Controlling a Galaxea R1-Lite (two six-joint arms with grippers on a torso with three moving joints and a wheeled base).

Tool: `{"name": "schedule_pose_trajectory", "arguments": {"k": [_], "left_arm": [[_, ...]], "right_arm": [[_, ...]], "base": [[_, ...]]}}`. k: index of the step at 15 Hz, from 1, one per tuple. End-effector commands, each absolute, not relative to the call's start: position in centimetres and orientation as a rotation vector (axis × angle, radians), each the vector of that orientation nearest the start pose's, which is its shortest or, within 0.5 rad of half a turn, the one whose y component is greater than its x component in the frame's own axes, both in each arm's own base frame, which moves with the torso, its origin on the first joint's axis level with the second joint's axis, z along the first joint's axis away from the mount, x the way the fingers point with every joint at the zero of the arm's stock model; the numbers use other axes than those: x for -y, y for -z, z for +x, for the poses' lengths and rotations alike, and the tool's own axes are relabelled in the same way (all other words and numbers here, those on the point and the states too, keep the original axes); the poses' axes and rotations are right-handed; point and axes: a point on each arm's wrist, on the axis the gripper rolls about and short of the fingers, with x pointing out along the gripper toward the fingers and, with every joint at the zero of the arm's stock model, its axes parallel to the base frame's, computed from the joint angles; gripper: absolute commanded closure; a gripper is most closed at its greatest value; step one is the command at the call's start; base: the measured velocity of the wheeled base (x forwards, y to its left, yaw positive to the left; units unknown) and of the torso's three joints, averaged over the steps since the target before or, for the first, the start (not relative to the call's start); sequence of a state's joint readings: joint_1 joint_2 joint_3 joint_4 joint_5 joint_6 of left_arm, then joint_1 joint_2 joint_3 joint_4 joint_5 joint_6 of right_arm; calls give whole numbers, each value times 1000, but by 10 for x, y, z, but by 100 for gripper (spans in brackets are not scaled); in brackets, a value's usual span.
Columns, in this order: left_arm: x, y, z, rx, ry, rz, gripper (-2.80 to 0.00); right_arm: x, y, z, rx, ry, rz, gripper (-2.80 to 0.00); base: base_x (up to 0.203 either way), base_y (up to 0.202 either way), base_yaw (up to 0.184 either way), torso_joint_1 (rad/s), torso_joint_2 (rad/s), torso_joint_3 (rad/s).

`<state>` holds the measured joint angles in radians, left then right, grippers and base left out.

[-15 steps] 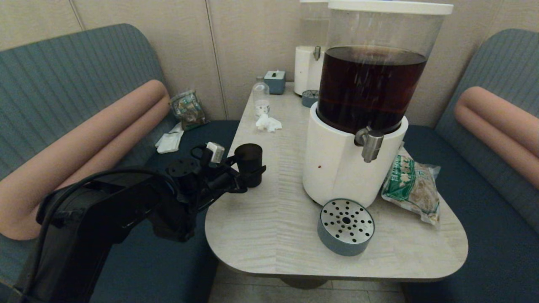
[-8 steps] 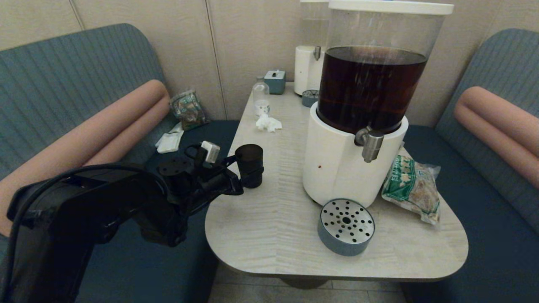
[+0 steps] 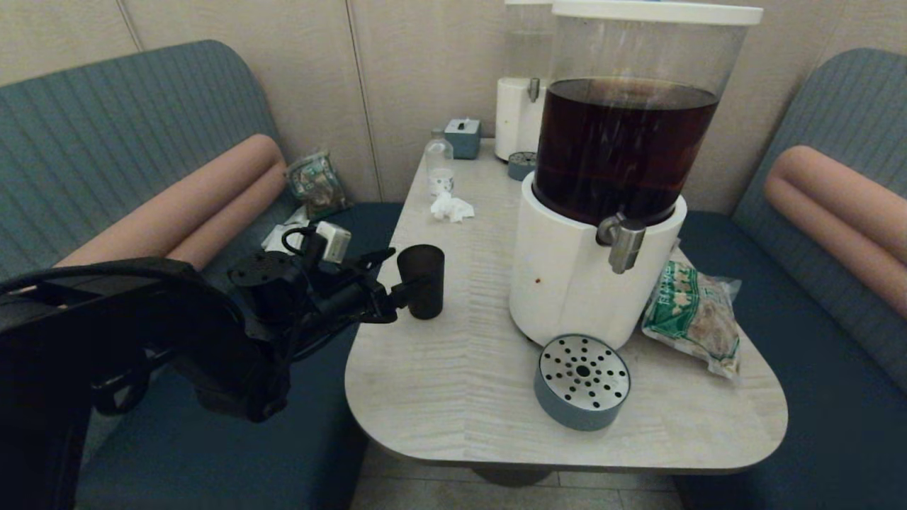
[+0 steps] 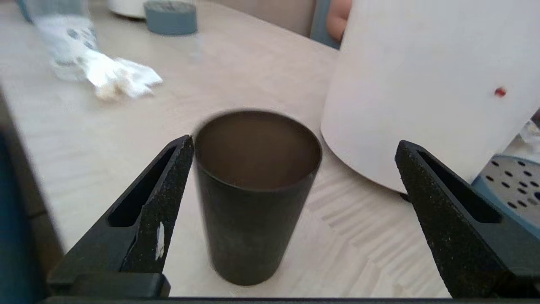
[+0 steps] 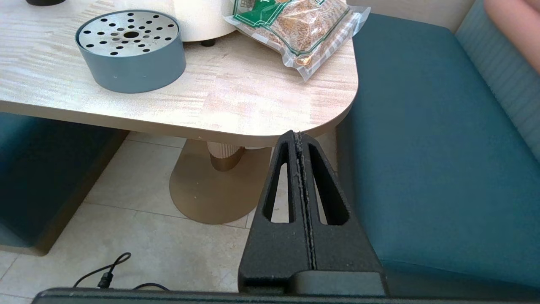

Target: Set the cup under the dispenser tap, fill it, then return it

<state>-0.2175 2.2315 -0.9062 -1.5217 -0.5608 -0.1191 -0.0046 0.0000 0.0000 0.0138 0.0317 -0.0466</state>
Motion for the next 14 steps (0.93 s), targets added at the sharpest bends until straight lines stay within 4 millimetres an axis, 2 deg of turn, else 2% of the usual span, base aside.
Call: {"name": "schedule_pose_trajectory", "arguments": {"k": [1,4,7,8,11,14], "left_arm": [[87,-124,378,198,770,-68,-280],[72,-139,366,216,739,-59,-280],[59,-165,338,257,718,-42,-280],[55,-175,324,273,715,-38,0],[47,-211,278,361,713,-26,0],[39,-235,219,440,708,-34,0]], "right_arm": [[-1,-74,-23,-15,-28,-47,0],[-1,-74,-23,-15,-28,-47,0],[-1,-74,-23,-15,-28,-47,0],[-1,-74,-23,-15,-28,-47,0],[-1,-74,-23,-15,-29,-47,0],[-1,-74,-23,-15,-29,-47,0]], "base": [[0,0,0,0,0,0],[0,0,0,0,0,0],[0,0,0,0,0,0],[0,0,0,0,0,0],[0,0,0,0,0,0],[0,0,0,0,0,0]]}}
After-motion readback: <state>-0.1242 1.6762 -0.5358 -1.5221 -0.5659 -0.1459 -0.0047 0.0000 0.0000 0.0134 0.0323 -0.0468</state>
